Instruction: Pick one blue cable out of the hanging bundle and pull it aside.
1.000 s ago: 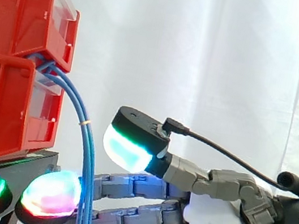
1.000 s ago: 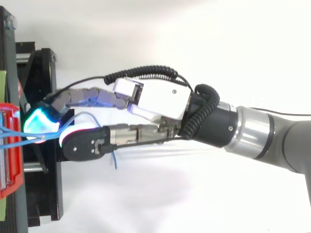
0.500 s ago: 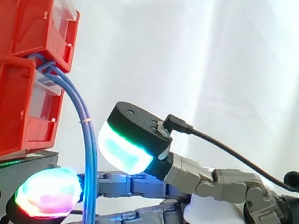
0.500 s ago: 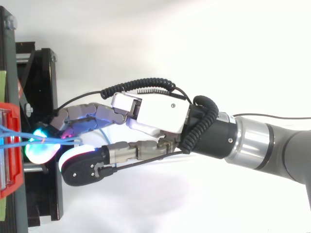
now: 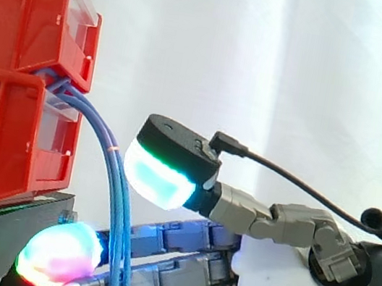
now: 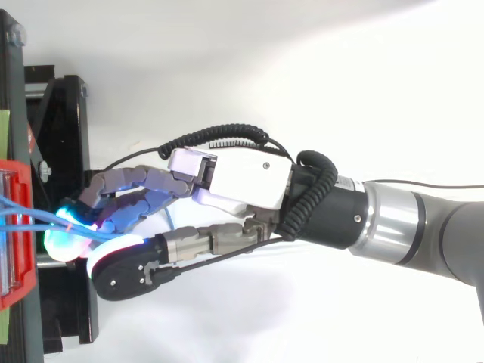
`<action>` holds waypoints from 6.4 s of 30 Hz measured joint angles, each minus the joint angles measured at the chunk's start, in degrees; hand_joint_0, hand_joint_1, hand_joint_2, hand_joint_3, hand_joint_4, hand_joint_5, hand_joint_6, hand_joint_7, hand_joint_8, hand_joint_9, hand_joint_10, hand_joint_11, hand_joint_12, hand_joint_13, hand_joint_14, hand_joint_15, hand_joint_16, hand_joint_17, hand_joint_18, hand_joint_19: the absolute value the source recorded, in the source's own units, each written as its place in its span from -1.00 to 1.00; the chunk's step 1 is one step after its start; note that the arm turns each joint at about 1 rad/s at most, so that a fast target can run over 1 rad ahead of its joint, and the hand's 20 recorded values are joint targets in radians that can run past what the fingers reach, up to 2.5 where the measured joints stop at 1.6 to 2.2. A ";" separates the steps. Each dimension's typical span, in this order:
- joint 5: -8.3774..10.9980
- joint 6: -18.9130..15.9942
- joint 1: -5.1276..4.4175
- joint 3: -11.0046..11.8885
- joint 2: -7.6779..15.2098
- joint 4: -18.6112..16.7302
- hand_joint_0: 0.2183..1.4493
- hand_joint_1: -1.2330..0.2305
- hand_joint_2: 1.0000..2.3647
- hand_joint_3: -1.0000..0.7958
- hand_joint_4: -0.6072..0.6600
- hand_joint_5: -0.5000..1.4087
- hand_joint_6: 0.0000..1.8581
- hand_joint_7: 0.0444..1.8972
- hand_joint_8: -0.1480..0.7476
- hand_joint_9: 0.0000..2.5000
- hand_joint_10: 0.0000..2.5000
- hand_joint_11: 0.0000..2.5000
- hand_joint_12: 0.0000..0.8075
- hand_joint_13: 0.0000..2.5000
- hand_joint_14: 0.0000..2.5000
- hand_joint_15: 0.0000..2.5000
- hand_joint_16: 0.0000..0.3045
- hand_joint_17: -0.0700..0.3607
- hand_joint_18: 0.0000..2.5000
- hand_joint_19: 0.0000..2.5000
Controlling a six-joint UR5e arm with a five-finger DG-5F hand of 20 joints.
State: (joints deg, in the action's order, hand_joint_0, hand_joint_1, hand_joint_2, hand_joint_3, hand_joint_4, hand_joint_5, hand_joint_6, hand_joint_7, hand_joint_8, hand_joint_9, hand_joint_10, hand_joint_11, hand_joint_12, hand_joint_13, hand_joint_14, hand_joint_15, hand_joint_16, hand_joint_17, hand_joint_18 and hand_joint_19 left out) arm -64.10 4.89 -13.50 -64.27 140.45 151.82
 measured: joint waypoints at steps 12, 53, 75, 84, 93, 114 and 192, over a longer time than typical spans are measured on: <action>-1.12 -0.26 0.27 1.06 -0.01 0.54 -0.42 0.00 -0.99 -0.37 0.43 -0.62 -0.46 -0.08 -0.10 -0.33 -0.99 -0.74 -0.28 -0.51 -0.99 -0.76 -0.72 -0.23 -0.56 -0.68; -2.60 -5.54 0.93 5.41 -0.87 12.58 -0.38 -0.08 -0.98 -0.32 0.29 -0.56 -0.40 0.21 -0.09 -0.29 -0.99 -0.70 -0.30 -0.46 -0.99 -0.72 -0.72 -0.23 -0.52 -0.67; -4.52 -5.85 1.82 5.47 -2.73 14.30 -0.37 -0.13 -0.98 -0.26 0.24 -0.61 -0.17 -0.11 -0.09 -0.31 -0.99 -0.69 -0.30 -0.47 -0.99 -0.72 -0.72 -0.23 -0.52 -0.66; -4.63 -5.66 2.05 5.47 -3.96 14.84 -0.39 -0.11 -0.98 -0.28 0.24 -0.61 -0.16 -0.13 -0.09 -0.30 -0.99 -0.68 -0.28 -0.47 -0.99 -0.73 -0.72 -0.23 -0.52 -0.66; -4.73 -5.58 2.66 5.41 -4.89 16.92 -0.38 -0.14 -0.97 -0.07 0.19 -0.64 0.00 -0.20 -0.05 -0.31 -0.99 -0.61 -0.27 -0.48 -0.99 -0.71 -0.71 -0.22 -0.52 -0.66; -7.64 -5.47 4.73 5.39 -5.41 17.91 -0.39 -0.08 -0.98 -0.07 0.17 -0.62 0.02 -0.19 0.01 -0.24 -0.99 -0.58 -0.21 -0.45 -0.99 -0.71 -0.68 -0.17 -0.48 -0.65; -9.32 -3.74 6.45 5.48 -7.54 19.22 -0.39 -0.22 -0.98 -0.15 -0.02 -0.59 -0.03 0.07 -0.10 -0.13 -0.98 -0.50 -0.26 -0.38 -0.99 -0.64 -0.72 -0.23 -0.42 -0.60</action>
State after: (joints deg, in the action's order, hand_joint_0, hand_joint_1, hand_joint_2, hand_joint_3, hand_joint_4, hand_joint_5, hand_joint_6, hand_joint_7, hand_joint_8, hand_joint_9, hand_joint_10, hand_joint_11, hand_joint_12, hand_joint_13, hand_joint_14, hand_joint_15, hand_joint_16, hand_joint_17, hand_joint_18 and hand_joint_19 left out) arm -73.42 1.14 -7.05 -58.80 132.91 171.04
